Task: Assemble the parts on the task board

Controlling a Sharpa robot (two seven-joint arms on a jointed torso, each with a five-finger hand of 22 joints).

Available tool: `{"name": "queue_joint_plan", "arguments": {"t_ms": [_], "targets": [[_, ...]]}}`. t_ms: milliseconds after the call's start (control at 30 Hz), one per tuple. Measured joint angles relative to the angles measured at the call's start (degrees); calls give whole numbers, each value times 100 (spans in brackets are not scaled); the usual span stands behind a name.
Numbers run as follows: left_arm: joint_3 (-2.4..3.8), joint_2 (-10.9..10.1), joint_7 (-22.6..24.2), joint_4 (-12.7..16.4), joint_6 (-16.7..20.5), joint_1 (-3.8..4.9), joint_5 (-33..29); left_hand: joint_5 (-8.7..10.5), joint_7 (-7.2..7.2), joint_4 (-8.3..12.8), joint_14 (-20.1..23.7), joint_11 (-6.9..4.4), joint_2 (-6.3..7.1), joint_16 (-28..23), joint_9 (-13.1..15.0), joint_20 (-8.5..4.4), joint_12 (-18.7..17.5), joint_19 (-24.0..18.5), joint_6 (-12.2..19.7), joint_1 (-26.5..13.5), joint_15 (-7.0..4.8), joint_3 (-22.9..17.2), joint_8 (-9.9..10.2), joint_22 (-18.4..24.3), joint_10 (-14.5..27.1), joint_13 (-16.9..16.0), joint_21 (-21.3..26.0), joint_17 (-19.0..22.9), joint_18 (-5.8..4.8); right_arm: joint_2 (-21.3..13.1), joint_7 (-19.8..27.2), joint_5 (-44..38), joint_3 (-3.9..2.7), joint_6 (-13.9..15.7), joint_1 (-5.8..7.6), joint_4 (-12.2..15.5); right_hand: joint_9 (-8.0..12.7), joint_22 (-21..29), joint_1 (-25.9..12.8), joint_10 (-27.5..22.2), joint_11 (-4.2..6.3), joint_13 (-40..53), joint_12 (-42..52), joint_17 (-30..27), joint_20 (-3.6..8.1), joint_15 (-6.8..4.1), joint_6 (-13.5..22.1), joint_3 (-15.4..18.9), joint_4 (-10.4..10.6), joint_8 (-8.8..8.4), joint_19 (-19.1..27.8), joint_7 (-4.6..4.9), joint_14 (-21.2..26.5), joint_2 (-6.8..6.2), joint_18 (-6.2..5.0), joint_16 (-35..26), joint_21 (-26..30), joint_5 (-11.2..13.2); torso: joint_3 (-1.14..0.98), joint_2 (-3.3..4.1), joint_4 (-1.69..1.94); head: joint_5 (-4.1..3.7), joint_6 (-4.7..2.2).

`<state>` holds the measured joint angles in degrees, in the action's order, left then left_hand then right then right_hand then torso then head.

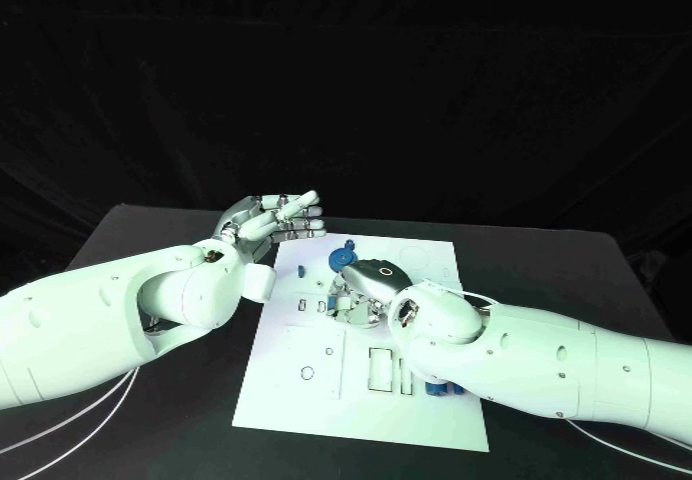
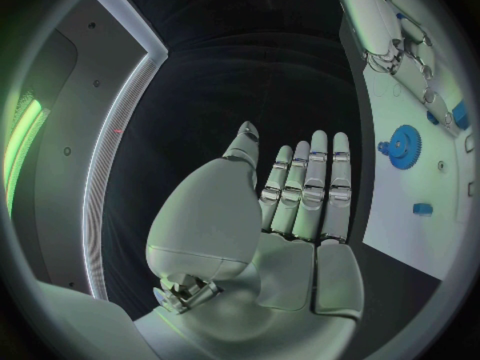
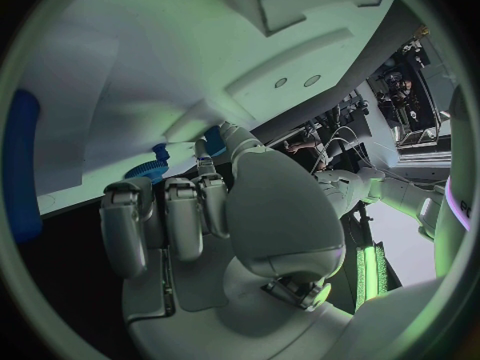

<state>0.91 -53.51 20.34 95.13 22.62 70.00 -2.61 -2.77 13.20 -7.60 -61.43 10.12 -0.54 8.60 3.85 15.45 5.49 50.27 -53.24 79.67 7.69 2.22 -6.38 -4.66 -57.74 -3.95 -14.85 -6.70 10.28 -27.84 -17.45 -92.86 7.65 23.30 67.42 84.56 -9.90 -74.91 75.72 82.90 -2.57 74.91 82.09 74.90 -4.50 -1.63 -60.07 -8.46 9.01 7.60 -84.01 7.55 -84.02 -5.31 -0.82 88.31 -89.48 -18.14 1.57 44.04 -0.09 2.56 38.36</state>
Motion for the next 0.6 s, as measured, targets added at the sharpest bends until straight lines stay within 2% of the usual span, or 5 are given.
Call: {"name": "queue_joint_plan", "arguments": {"t_ms": [267, 367, 467, 600], "targets": [[0, 0, 0, -3, 0, 0, 0, 0, 0, 0, 0, 0, 0, 0, 0, 0, 0, 0, 0, 0, 0, 0, 0, -1, 0, 0, 0, 1, 0, -1, -1, 5, 0, -2, 0, 4, 5, 0, -30, -30, -30, 0, -36, 0, 0, 0, 40, 23, 23, -21, 0, 11, 0, -31, 0, 0, 29, 23, 0, 1, 1, -4, 5], [0, 0, -1, -5, 0, 0, -1, 0, 0, 0, 0, 0, 0, 0, 0, 0, 0, 0, 0, 0, 0, 0, 0, -1, 0, 0, 0, 1, 0, -2, -1, 7, 0, 0, 0, 5, 5, 0, -55, -51, -50, 0, -67, 0, -41, 41, 78, 37, 37, -21, 0, 23, 0, -55, 0, -22, 51, 52, 0, 1, 2, -7, 6], [0, 0, -2, -6, 0, 0, -1, 0, 0, 0, 0, 0, 0, 0, 0, 0, 0, 0, 0, 0, 0, 0, 0, -1, 0, 0, 0, 0, 0, -4, -1, 10, 0, 6, -1, 5, 19, 1, -119, -114, -71, 0, -125, 0, -41, 41, 172, 75, 75, -79, 0, 37, 0, -119, 0, -22, 70, 130, -1, 1, 2, -10, 4], [0, 0, -3, -10, -1, 0, -1, 0, 0, 0, 0, 0, 0, 0, 0, -21, 0, 21, 0, 0, 0, 0, 0, -1, 0, 0, 0, -6, 0, -8, -1, 17, 1, 45, -1, 4, 63, 1, -223, -298, -135, 0, -290, 2, -83, 94, 429, 153, 152, -200, 0, 108, 11, -223, 0, -24, 131, 409, 1, 1, 1, -13, -4]]}}
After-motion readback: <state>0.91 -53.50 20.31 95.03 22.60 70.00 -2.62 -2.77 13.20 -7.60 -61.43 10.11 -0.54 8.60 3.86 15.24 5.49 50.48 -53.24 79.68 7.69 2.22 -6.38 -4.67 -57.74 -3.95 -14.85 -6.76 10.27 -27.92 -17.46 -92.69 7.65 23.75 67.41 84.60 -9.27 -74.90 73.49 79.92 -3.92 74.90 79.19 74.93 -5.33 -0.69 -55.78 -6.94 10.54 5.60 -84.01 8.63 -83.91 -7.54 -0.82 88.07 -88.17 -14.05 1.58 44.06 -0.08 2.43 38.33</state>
